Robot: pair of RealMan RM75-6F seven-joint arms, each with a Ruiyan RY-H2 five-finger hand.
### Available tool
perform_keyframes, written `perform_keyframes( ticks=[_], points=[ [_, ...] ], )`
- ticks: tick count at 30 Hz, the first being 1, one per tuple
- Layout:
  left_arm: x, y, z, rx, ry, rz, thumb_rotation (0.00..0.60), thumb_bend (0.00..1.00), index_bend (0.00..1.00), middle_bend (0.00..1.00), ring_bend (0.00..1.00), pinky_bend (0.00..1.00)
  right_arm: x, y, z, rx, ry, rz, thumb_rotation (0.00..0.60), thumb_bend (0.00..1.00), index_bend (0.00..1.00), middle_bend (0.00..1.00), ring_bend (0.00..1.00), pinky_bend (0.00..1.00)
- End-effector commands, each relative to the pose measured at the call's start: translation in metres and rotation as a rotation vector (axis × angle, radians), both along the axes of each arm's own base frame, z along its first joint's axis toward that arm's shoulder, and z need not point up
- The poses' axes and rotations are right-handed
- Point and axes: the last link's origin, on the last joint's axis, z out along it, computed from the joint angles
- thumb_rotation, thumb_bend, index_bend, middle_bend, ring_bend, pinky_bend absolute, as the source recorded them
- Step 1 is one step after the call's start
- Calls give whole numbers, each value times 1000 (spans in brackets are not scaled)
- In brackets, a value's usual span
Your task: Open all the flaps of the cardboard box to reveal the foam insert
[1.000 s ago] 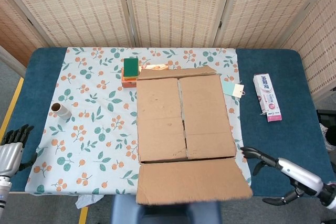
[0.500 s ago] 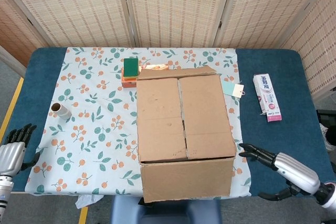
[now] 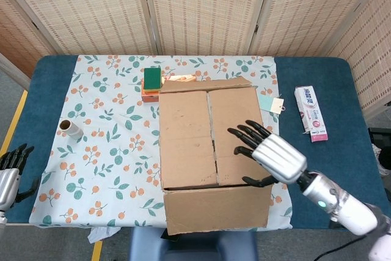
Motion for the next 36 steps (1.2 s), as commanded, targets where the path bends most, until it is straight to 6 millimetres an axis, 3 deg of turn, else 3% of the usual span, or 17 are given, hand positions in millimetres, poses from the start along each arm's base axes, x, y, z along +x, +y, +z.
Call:
perform_keyframes(
  ticks=[1, 9, 13, 25, 36],
  points=[
    [1, -1, 1, 5, -9, -9, 600, 504, 8, 0, 0, 0, 46, -12, -24, 26, -9, 65, 328, 390, 370, 111, 11, 0],
    [-1, -1, 3, 4, -25, -10, 600, 504, 14, 0, 0, 0, 57, -27, -44, 41, 11, 46, 326, 390, 457, 64, 0, 0],
    [-3, 0, 4, -2, -33, -5, 600, 504, 27, 0, 0, 0, 57, -36, -54, 38, 50, 50, 288, 390, 513, 56, 0, 0],
    [-4, 2, 7, 0, -67, -11, 600, 504, 0, 0, 0, 0, 55, -59, -89, 51, 155, 32, 256, 390, 528, 26, 0, 0],
    [-4, -1, 11, -5, -91, -29, 600, 504, 0, 0, 0, 0, 50, -67, -109, 62, 217, 1, 241, 390, 527, 10, 0, 0]
  ],
)
